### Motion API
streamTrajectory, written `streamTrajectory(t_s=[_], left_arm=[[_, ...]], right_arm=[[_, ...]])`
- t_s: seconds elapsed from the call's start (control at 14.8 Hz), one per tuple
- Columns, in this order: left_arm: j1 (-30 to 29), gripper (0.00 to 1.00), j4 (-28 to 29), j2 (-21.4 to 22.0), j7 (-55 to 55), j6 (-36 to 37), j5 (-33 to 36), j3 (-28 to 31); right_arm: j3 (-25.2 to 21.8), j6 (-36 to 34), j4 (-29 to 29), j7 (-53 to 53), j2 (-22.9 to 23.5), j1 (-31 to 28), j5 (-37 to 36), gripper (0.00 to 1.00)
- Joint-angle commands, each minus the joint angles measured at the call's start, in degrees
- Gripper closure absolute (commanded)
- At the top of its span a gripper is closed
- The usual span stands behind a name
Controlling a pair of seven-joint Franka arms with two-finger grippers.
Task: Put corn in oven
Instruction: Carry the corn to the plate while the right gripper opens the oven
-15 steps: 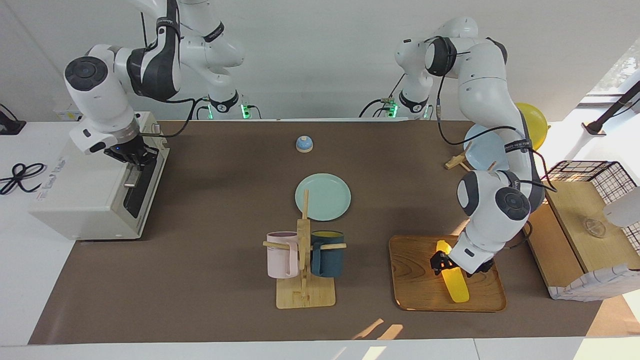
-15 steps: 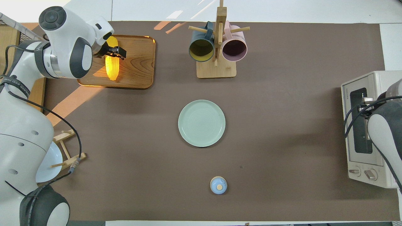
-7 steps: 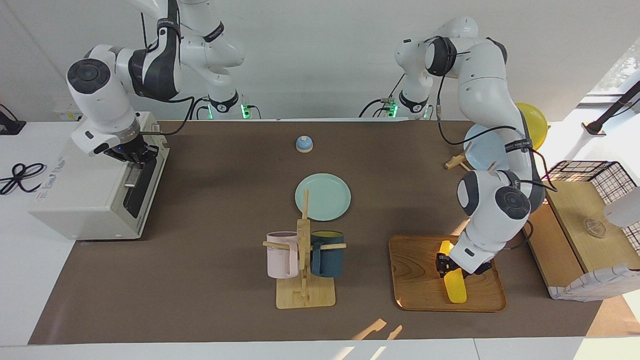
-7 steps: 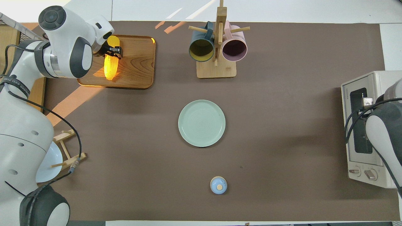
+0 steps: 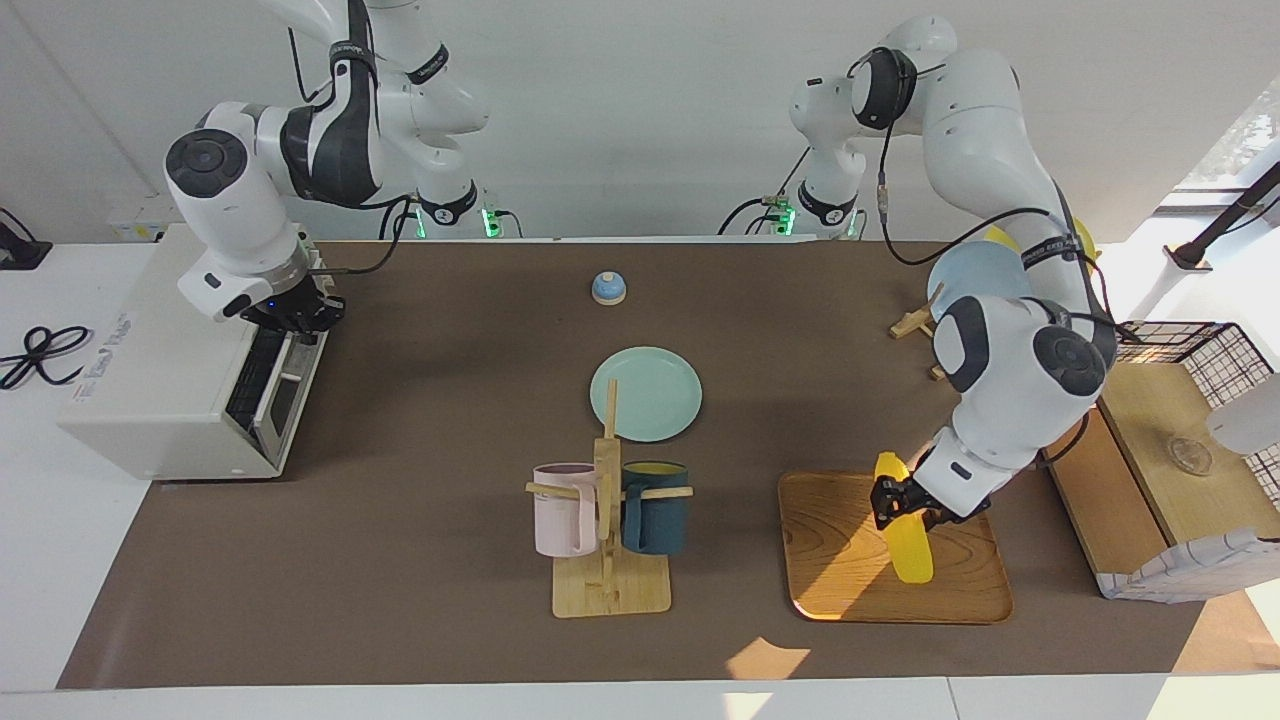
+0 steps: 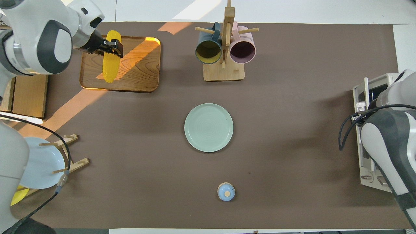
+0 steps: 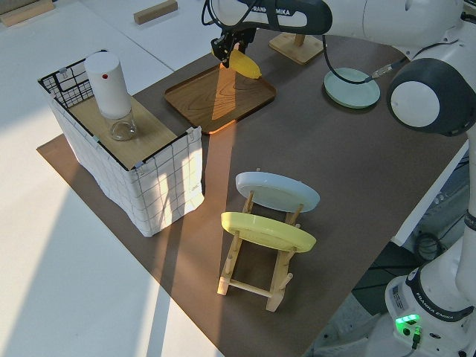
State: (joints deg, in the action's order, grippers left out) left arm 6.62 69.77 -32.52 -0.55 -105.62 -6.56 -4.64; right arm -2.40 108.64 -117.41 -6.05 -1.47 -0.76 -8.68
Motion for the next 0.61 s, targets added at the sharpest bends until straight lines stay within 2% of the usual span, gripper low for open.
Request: streamTrajectory(t_s=[0.0, 0.14, 0.34, 0.41, 0.54], left_arm=[[2.59, 1.0, 7.29, 8.14, -6.18, 3.23, -1.35, 0.25], [6.29, 1.0, 12.04, 11.93, -11.73, 3.05, -1.35, 0.25], [11.03, 1.0, 16.69, 14.22, -14.55, 2.53, -1.44, 0.25], [12.44, 1.0, 19.68, 15.54, -15.35, -0.09, -1.44, 0.25], [17.27, 1.0, 30.9, 19.66, -19.2, -11.65, -1.53, 0.25]], right_arm=[[-0.32, 8.4, -3.95, 0.51, 2.79, -0.82, 0.76, 1.0], [-0.41, 14.29, -7.2, 0.51, 3.66, -0.73, 3.84, 1.0], [-0.32, 21.5, -11.07, 0.69, 4.1, 0.93, 4.11, 1.0], [-0.32, 23.17, -12.04, 0.6, 4.63, 0.85, 4.11, 1.0], [-0.32, 26.96, -13.54, 0.6, 5.51, 0.85, 4.2, 1.0]])
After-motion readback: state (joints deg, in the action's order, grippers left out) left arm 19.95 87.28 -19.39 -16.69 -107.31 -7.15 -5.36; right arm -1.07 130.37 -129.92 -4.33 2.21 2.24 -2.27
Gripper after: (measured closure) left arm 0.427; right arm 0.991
